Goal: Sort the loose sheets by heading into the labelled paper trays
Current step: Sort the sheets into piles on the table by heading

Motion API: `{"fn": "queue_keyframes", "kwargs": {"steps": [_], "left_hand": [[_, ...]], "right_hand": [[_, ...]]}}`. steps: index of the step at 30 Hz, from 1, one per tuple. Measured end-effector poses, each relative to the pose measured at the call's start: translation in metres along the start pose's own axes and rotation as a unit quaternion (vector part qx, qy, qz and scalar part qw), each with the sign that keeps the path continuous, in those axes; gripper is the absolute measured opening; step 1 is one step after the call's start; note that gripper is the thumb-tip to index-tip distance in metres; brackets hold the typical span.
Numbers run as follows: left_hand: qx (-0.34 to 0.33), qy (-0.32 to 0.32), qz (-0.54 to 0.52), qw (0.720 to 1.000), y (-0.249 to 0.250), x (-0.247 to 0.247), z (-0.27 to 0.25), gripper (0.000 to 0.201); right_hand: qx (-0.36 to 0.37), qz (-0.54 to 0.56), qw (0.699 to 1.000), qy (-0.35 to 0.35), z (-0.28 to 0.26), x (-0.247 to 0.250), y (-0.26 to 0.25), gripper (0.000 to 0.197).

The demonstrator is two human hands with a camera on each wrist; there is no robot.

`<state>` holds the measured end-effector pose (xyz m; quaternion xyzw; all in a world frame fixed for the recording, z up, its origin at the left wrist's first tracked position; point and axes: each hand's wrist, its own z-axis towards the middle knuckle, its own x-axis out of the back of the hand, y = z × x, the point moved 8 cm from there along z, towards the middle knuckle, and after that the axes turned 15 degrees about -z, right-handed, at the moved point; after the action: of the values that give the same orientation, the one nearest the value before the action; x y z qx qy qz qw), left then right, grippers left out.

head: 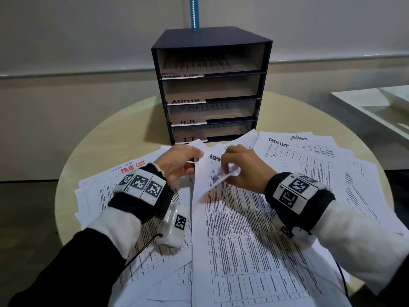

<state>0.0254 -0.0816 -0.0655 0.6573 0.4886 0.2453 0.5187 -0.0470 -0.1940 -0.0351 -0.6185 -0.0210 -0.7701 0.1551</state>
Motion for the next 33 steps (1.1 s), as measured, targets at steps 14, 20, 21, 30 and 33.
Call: {"fn": "queue_keyframes", "kwargs": {"steps": [14, 20, 21, 30, 33], "left_hand": [[0.056, -0.064, 0.129, 0.988, -0.009, -0.009, -0.007, 0.018], [0.037, -0.041, 0.106, 0.993, -0.004, -0.001, -0.009, 0.044], [0.032, -0.028, 0.09, 0.995, -0.004, 0.002, -0.009, 0.039], [0.038, 0.006, 0.128, 0.991, -0.004, 0.015, -0.007, 0.015], [0.024, 0.028, 0.145, 0.989, -0.003, 0.018, -0.003, 0.014]], "right_hand": [[-0.059, 0.072, 0.996, -0.015, -0.001, 0.002, 0.002, 0.07], [-0.028, 0.033, 0.999, 0.027, -0.002, 0.009, 0.0, 0.027], [-0.02, 0.03, 0.999, 0.028, -0.003, 0.01, -0.002, 0.022], [0.03, 0.016, 0.999, -0.025, -0.005, 0.005, -0.015, 0.051], [0.018, -0.03, 0.998, -0.057, -0.007, 0.003, -0.017, 0.054]]}}
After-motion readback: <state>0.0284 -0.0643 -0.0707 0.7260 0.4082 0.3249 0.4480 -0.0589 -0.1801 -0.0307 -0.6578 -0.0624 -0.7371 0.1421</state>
